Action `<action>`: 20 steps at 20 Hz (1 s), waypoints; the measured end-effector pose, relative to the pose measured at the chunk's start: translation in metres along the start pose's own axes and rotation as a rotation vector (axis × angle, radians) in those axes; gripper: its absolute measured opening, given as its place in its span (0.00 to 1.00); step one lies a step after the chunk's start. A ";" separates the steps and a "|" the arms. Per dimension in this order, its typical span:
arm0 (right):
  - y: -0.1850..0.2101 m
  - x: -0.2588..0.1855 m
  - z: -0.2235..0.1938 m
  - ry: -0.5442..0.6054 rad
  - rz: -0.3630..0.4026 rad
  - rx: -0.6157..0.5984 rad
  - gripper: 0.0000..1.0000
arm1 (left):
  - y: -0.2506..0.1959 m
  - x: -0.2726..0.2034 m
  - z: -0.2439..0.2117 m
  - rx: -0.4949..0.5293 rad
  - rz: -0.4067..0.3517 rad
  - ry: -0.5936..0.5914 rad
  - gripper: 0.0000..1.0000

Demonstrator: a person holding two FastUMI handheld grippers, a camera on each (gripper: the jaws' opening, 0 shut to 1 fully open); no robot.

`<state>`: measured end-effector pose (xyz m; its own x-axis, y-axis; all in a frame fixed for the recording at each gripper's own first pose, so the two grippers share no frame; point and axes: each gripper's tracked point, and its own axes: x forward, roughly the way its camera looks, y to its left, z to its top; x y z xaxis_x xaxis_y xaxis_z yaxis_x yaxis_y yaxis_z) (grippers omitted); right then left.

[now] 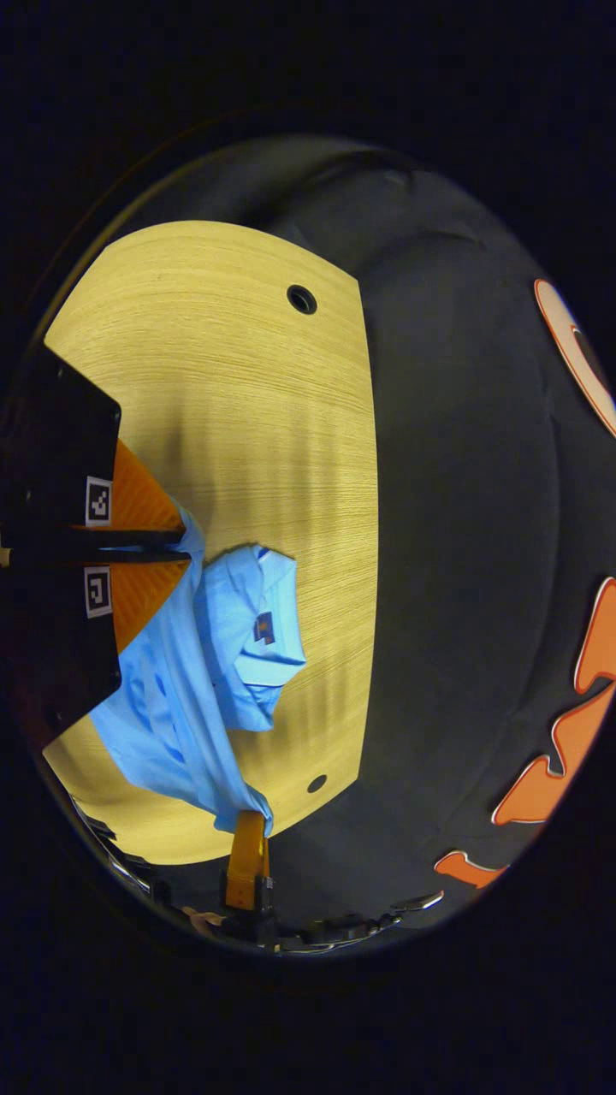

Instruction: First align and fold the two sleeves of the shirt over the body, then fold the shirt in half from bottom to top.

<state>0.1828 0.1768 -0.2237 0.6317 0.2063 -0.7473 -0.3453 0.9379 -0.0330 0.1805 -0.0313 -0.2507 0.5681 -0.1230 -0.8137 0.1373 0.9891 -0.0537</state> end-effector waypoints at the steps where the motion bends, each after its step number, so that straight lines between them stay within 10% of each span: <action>1: 0.001 0.007 0.004 -0.006 0.005 0.009 0.00 | 0.003 0.008 0.006 0.006 0.015 -0.005 0.03; 11: -0.005 0.040 0.013 0.002 0.004 0.115 0.21 | 0.033 0.043 0.005 -0.027 0.086 0.021 0.17; 16: -0.012 0.029 0.011 -0.016 -0.046 0.080 0.94 | 0.031 0.022 0.021 0.018 0.109 -0.038 1.00; 20: -0.008 -0.013 0.021 -0.093 -0.045 0.089 0.98 | 0.024 -0.020 0.052 0.047 0.140 -0.169 1.00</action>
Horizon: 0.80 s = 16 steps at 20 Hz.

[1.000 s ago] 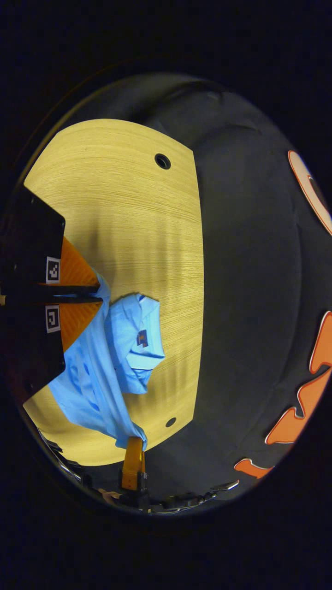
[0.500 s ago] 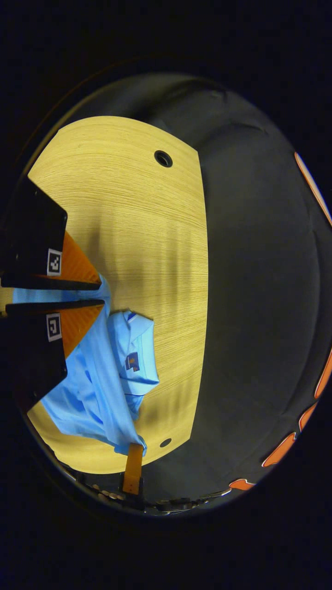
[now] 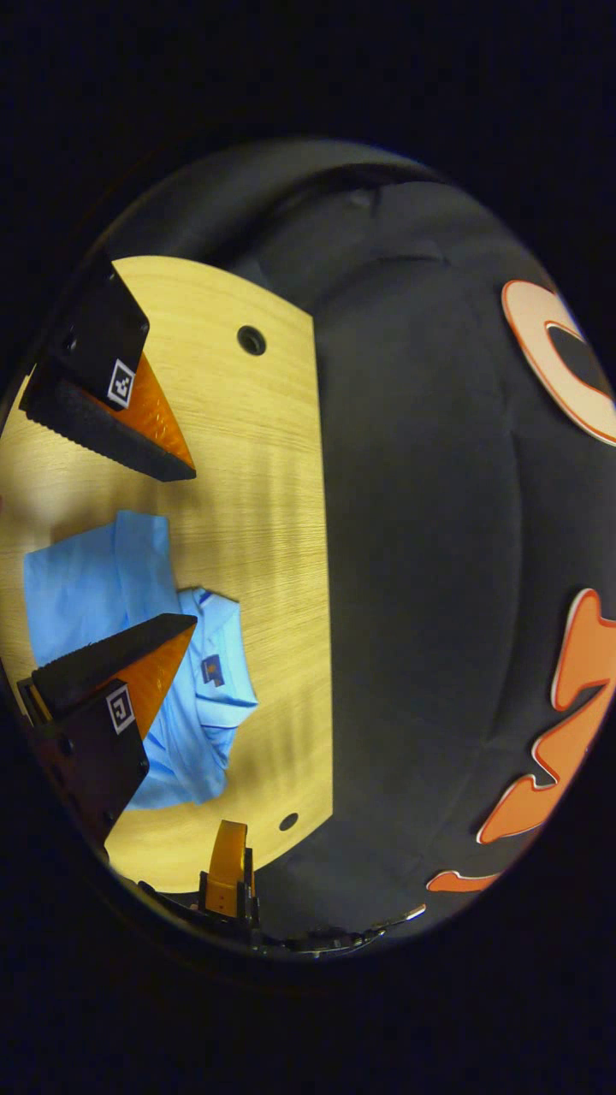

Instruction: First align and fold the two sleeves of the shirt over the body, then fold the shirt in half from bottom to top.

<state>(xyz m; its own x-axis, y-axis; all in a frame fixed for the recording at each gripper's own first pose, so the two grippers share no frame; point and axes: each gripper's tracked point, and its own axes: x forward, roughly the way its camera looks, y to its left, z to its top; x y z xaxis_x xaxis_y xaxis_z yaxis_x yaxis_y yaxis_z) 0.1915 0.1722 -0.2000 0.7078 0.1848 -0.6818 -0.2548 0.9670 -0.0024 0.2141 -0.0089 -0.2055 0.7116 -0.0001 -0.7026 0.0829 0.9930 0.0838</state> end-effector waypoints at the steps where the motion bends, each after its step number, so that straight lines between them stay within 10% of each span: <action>1: 0.002 -0.017 0.008 -0.044 0.006 0.000 0.98 | -0.004 -0.013 0.008 -0.009 -0.002 -0.037 1.00; 16: 0.000 -0.245 0.014 -0.551 0.034 -0.145 0.97 | -0.045 -0.240 0.071 0.007 -0.044 -0.524 1.00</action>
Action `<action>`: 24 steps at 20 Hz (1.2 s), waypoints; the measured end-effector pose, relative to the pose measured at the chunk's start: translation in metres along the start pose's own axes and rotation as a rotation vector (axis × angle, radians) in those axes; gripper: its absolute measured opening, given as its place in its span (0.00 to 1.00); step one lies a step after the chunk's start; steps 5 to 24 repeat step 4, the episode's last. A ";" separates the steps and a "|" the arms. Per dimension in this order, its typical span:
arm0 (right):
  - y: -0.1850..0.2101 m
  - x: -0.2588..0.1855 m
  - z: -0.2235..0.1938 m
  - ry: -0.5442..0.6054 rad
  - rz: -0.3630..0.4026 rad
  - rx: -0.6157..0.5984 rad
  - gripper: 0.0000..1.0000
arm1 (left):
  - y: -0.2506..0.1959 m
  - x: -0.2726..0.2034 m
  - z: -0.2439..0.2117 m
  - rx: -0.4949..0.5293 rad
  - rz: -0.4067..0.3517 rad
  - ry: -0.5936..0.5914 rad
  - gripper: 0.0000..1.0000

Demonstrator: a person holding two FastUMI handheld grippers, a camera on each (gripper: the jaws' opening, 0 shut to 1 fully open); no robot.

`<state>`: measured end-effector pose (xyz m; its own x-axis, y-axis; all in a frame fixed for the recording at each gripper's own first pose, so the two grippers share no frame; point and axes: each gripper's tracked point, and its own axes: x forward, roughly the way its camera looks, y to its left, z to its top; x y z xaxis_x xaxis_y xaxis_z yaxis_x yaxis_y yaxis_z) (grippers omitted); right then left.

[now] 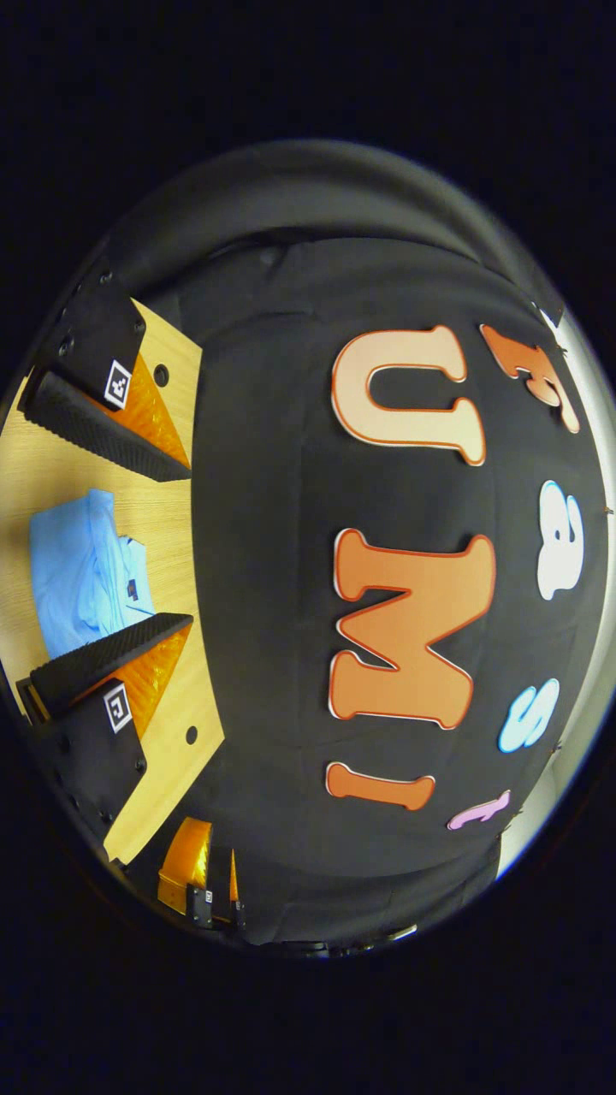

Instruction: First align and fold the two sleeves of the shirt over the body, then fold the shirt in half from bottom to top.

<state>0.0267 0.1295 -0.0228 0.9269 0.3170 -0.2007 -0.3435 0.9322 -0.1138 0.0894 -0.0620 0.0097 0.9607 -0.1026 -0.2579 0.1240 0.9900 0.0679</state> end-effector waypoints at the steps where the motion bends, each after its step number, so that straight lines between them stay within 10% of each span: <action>1: 0.001 -0.005 -0.001 -0.005 0.012 0.006 0.97 | 0.000 -0.008 0.004 -0.003 0.011 -0.022 1.00; 24: 0.000 -0.015 -0.008 -0.002 0.049 0.037 0.97 | 0.003 -0.031 0.010 -0.015 0.051 -0.051 1.00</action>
